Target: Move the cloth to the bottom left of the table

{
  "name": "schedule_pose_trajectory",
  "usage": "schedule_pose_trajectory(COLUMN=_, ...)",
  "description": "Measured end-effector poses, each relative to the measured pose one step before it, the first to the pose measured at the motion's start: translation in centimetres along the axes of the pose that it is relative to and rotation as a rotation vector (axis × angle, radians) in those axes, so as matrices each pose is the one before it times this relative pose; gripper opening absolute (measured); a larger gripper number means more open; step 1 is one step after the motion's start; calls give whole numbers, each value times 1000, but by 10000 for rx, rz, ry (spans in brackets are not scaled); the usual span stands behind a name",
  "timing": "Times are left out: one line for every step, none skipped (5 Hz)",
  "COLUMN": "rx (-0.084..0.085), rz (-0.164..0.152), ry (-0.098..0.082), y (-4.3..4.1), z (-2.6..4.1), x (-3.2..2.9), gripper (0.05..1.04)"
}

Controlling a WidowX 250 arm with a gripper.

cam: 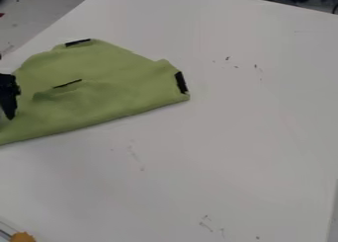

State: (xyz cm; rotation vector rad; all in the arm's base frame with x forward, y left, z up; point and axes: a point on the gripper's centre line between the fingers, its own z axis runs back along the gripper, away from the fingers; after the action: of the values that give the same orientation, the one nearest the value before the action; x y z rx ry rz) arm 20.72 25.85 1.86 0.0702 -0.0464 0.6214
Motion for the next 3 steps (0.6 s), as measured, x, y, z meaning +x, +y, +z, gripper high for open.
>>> schedule_pose_trajectory(rx=1259, rz=-372, ry=-260, y=1423, z=1193, x=1531, gripper=1002)
schedule_pose_trajectory(rx=896, rz=-290, ry=2, y=1133, z=-640, x=733, gripper=1000)
schedule_pose_trajectory(rx=178, rz=-196, ry=-178, y=237, z=-1064, x=666, gripper=1000)
